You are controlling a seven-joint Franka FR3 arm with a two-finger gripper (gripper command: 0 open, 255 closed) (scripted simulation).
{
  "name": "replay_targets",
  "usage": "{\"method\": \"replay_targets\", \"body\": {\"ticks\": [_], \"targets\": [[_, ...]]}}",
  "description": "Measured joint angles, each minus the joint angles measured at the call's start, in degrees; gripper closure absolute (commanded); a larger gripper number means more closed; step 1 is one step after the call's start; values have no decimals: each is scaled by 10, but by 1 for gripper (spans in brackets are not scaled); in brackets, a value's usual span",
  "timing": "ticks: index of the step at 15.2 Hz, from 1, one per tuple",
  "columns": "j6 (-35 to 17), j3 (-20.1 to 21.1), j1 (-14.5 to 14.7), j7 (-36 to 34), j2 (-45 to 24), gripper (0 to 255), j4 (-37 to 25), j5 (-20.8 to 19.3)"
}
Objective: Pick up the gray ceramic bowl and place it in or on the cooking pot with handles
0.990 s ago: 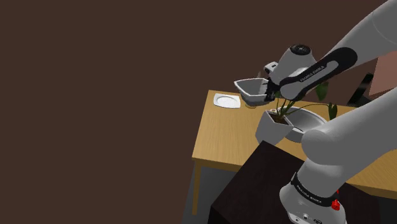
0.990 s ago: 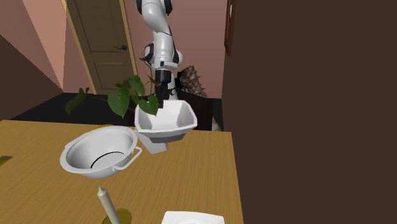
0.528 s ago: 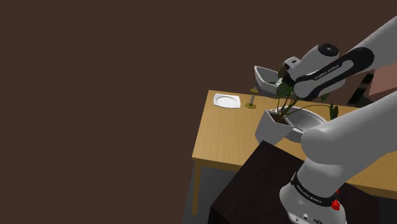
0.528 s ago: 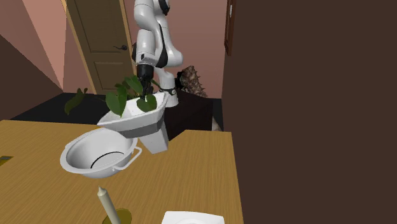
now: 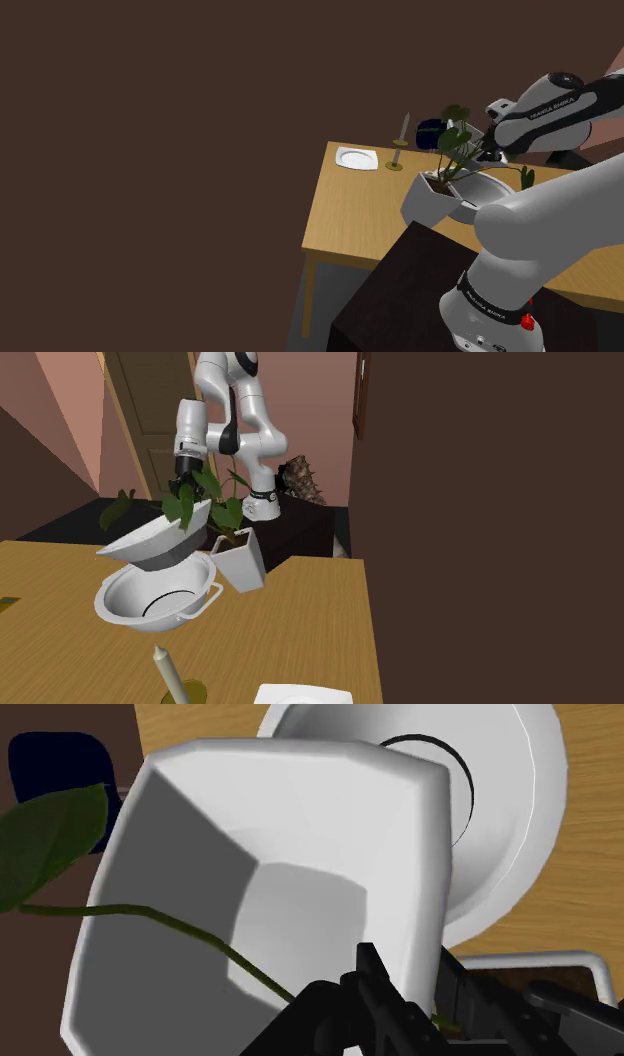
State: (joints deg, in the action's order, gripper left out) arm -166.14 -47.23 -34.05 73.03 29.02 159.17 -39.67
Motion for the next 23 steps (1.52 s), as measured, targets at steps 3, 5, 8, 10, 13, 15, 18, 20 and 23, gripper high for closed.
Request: {"method": "replay_targets", "body": {"ticks": [3, 5, 8, 10, 13, 15, 18, 20, 23], "targets": [[34, -62, 16, 65, -2, 255, -19, 15], [45, -97, 28, 102, 1, 255, -35, 25], [31, -124, 42, 117, -12, 255, -37, 30], [9, -144, 58, 122, -31, 255, -35, 34], [-27, -173, 81, 127, -59, 255, -27, 40], [-52, -202, 105, 137, -78, 255, -24, 48], [-88, -248, 148, 149, -106, 255, -18, 64], [-113, -296, 194, 164, -123, 255, -16, 80], [-149, -381, 280, 185, -147, 255, -11, 107]]}}
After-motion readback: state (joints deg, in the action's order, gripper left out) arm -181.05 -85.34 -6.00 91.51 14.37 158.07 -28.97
